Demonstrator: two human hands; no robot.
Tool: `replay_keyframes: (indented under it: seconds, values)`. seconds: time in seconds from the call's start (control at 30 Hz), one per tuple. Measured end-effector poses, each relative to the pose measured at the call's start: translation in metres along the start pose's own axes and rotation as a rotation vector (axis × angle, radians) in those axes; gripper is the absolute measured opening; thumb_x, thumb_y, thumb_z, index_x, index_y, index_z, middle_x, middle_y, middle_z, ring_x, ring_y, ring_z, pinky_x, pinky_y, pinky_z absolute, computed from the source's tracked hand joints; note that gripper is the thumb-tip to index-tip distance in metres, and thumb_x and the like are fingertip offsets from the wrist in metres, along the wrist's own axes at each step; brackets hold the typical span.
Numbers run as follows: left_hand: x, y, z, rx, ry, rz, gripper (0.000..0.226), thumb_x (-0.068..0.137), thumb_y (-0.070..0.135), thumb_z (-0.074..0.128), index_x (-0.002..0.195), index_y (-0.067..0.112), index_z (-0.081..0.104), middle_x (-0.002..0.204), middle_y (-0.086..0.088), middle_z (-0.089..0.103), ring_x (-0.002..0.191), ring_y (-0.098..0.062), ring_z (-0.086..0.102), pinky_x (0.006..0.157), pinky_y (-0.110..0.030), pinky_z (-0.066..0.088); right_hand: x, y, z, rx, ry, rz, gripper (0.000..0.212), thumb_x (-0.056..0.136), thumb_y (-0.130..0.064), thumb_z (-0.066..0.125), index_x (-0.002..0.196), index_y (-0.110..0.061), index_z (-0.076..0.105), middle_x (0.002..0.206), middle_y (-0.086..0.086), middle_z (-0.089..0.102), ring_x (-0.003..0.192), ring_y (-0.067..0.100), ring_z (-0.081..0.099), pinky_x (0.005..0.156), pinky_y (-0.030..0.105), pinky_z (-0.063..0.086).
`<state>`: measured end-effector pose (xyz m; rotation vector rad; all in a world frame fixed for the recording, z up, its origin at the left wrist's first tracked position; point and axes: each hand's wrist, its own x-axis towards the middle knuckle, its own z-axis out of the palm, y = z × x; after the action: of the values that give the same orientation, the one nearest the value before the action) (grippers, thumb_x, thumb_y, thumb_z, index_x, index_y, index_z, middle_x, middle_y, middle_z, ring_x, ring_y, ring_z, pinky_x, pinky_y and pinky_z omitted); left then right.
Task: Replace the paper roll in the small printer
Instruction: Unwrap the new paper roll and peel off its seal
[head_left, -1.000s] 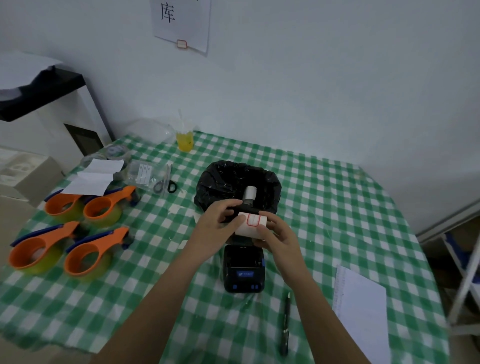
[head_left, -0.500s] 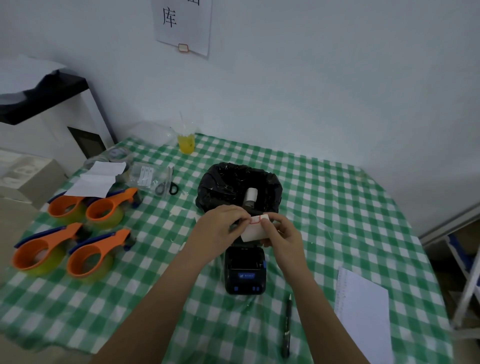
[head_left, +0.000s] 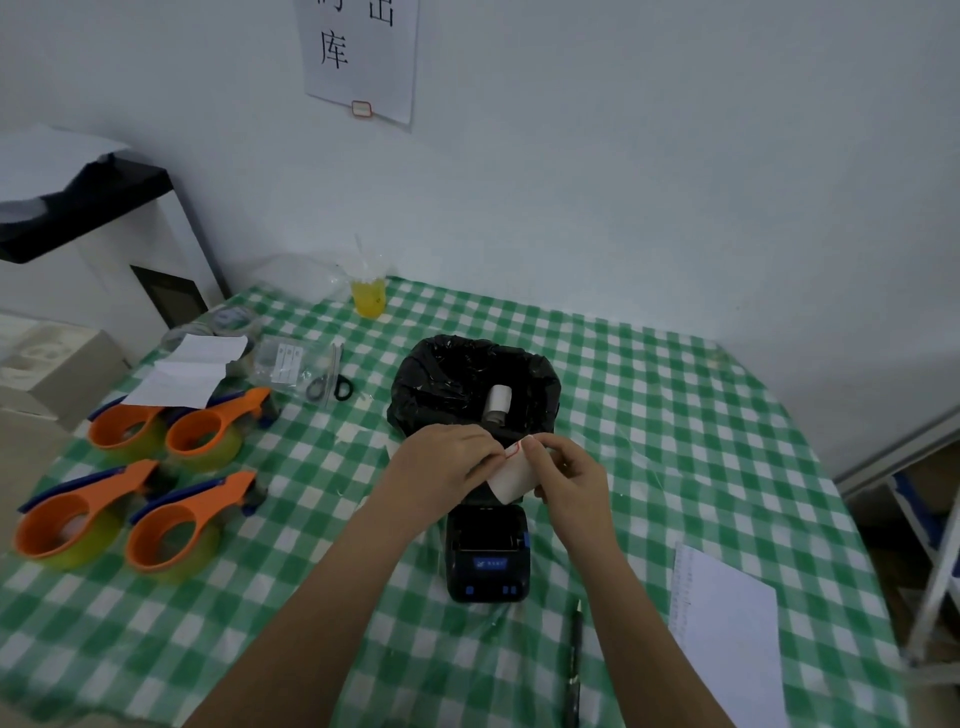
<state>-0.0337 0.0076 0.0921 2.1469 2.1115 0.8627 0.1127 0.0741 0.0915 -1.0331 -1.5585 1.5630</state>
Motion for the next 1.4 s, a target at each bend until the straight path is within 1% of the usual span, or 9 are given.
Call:
replay_keyframes:
  seconds: [0.3,0.47,0.57,0.7,0.83,1.03,1.17,1.33,1.4]
  values:
    - [0.003,-0.002,0.009,0.020,0.031,-0.018,0.028,0.086,0.032,0.045,0.080,0.016,0.067,0.075,0.004,0.071,0.065,-0.014,0.065,0.056,-0.029,0.054,0.005,0.000,0.000,0.016,0.026,0.036,0.009,0.086,-0.017,0.062,0.081,-0.015,0.069,0.070,0.001,0.060,0.052,-0.003,0.054,0.046,0.009,0.044]
    - [0.004,-0.004,0.006,-0.136,0.009,-0.123,0.041,0.084,0.044,0.037,0.091,0.021,0.070,0.088,0.008,0.072,0.076,-0.009,0.065,0.063,-0.026,0.054,0.008,-0.001,-0.001,0.021,0.009,0.059,0.010,0.086,-0.018,0.061,0.081,-0.015,0.069,0.071,0.001,0.060,0.051,-0.003,0.054,0.045,0.010,0.044]
    - [0.006,-0.005,0.003,-0.126,0.002,-0.097,0.045,0.084,0.046,0.035,0.093,0.020,0.070,0.089,0.007,0.073,0.078,-0.008,0.065,0.065,-0.023,0.052,0.011,-0.002,-0.002,0.015,0.003,0.067,0.009,0.086,-0.018,0.062,0.080,-0.017,0.069,0.071,0.000,0.059,0.051,-0.003,0.053,0.046,0.010,0.044]
    - [0.008,-0.006,0.005,-0.035,0.034,-0.029,0.038,0.086,0.039,0.039,0.086,0.017,0.070,0.082,0.005,0.074,0.073,-0.012,0.066,0.060,-0.027,0.054,0.013,-0.002,-0.002,0.001,-0.011,0.068,0.010,0.086,-0.020,0.061,0.082,-0.016,0.069,0.071,0.001,0.058,0.051,-0.003,0.052,0.047,0.011,0.044]
    - [0.010,-0.006,0.008,0.041,0.095,0.014,0.026,0.085,0.032,0.046,0.076,0.018,0.066,0.072,0.006,0.070,0.063,-0.011,0.062,0.052,-0.024,0.051,0.016,-0.002,-0.004,-0.018,-0.021,0.068,0.010,0.085,-0.023,0.063,0.081,-0.017,0.070,0.070,0.000,0.059,0.053,0.003,0.051,0.048,0.013,0.045]
    - [0.011,-0.008,0.010,-0.010,0.067,-0.005,0.023,0.085,0.032,0.046,0.075,0.016,0.061,0.072,0.004,0.066,0.060,-0.012,0.059,0.049,-0.027,0.050,0.017,-0.001,-0.006,-0.041,-0.056,0.066,0.012,0.086,-0.025,0.062,0.079,-0.019,0.070,0.070,0.000,0.060,0.056,0.006,0.051,0.049,0.015,0.046]
    - [0.010,-0.006,0.006,-0.148,0.005,-0.110,0.029,0.082,0.040,0.039,0.081,0.018,0.059,0.084,0.006,0.064,0.068,-0.011,0.059,0.054,-0.026,0.049,0.017,-0.001,-0.009,-0.061,-0.092,0.058,0.014,0.087,-0.024,0.060,0.084,-0.015,0.070,0.073,0.003,0.060,0.057,0.006,0.052,0.051,0.018,0.046]
    - [0.010,-0.009,0.005,-0.313,-0.086,-0.231,0.003,0.084,0.022,0.056,0.082,0.021,0.058,0.083,0.015,0.056,0.075,-0.005,0.056,0.070,-0.028,0.051,0.017,-0.001,-0.009,-0.019,-0.135,0.057,0.012,0.088,-0.018,0.058,0.083,-0.019,0.068,0.076,0.003,0.060,0.055,0.001,0.054,0.051,0.015,0.047]
    - [0.011,-0.011,0.006,-0.404,-0.100,-0.281,0.007,0.083,0.020,0.059,0.079,0.025,0.057,0.082,0.016,0.056,0.077,-0.002,0.056,0.074,-0.026,0.051,0.016,-0.002,-0.009,0.007,-0.139,0.057,0.013,0.089,-0.016,0.057,0.083,-0.020,0.067,0.077,0.003,0.060,0.055,-0.001,0.054,0.050,0.013,0.047]
